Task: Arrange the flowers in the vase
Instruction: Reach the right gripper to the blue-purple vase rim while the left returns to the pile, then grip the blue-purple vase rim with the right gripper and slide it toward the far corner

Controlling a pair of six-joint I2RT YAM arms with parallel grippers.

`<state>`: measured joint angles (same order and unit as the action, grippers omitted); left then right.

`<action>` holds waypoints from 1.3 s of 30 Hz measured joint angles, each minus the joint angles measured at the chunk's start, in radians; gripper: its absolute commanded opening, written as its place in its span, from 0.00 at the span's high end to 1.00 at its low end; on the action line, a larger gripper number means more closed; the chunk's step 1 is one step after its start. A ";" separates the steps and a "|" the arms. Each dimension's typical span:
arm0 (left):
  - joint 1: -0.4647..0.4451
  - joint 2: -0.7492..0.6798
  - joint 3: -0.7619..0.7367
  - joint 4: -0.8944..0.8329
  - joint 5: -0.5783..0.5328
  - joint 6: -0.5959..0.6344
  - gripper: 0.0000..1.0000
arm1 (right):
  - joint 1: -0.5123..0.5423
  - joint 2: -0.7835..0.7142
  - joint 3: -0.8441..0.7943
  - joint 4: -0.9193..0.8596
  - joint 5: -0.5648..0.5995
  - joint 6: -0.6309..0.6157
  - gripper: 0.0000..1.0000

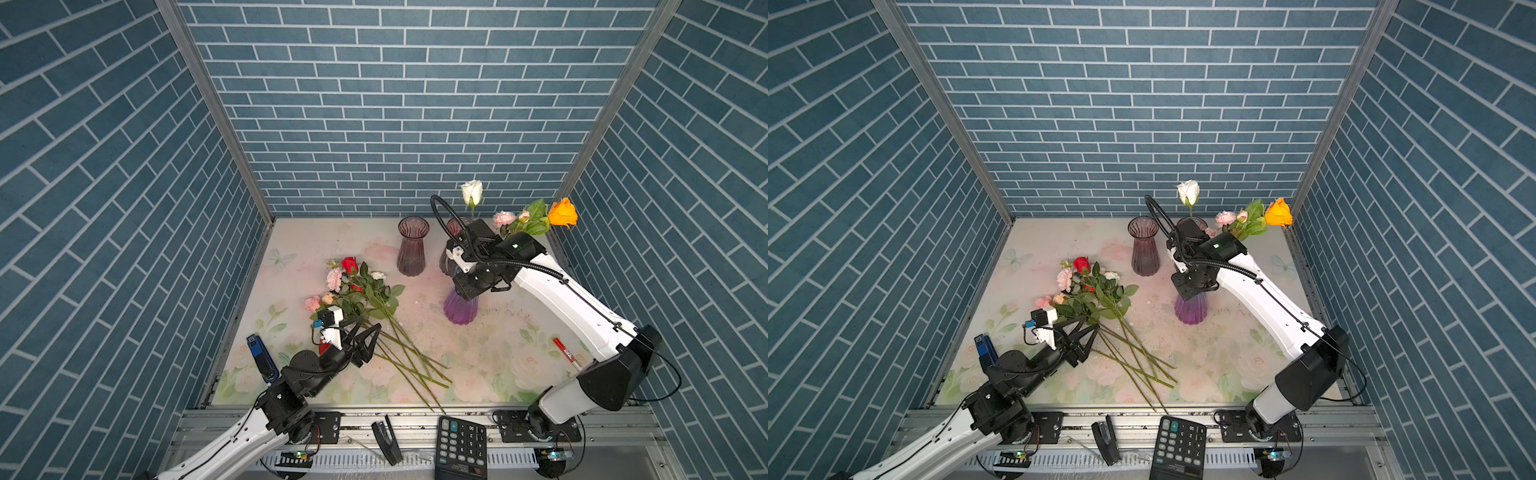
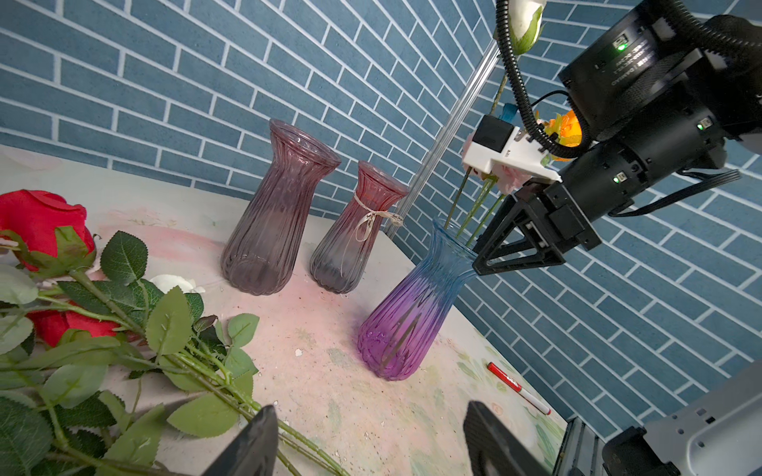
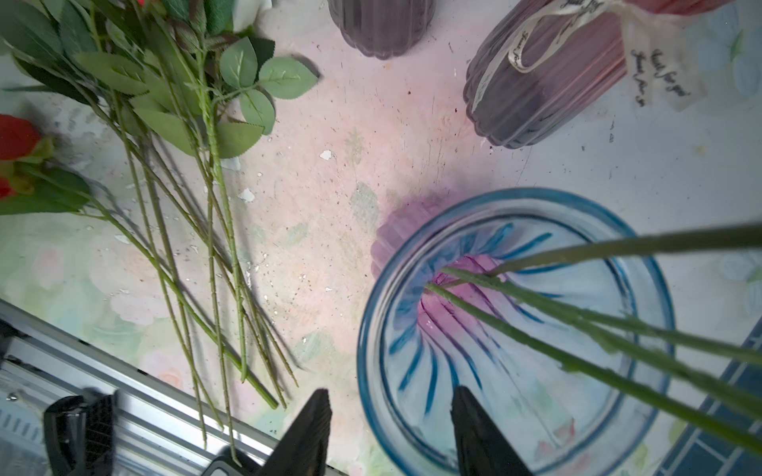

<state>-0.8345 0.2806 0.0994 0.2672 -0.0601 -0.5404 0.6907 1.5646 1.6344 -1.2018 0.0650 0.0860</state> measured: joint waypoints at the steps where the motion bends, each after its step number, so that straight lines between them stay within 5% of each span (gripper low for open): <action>1: 0.000 0.000 0.000 -0.001 0.000 -0.001 0.27 | 0.000 0.011 0.004 0.000 0.008 -0.014 0.53; 15: 0.000 0.000 0.000 -0.002 -0.007 -0.005 0.27 | 0.009 0.087 0.016 -0.005 0.057 -0.140 0.67; 26: 0.000 -0.024 0.000 -0.010 -0.007 -0.006 0.27 | 0.005 0.079 0.015 0.011 0.138 -0.191 1.00; 39: 0.000 -0.032 -0.011 -0.016 -0.007 -0.006 0.26 | -0.002 0.046 0.047 -0.118 0.208 -0.181 1.00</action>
<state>-0.8345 0.2481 0.0887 0.2516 -0.0673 -0.5468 0.6884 1.6104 1.6810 -1.3201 0.2726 -0.0952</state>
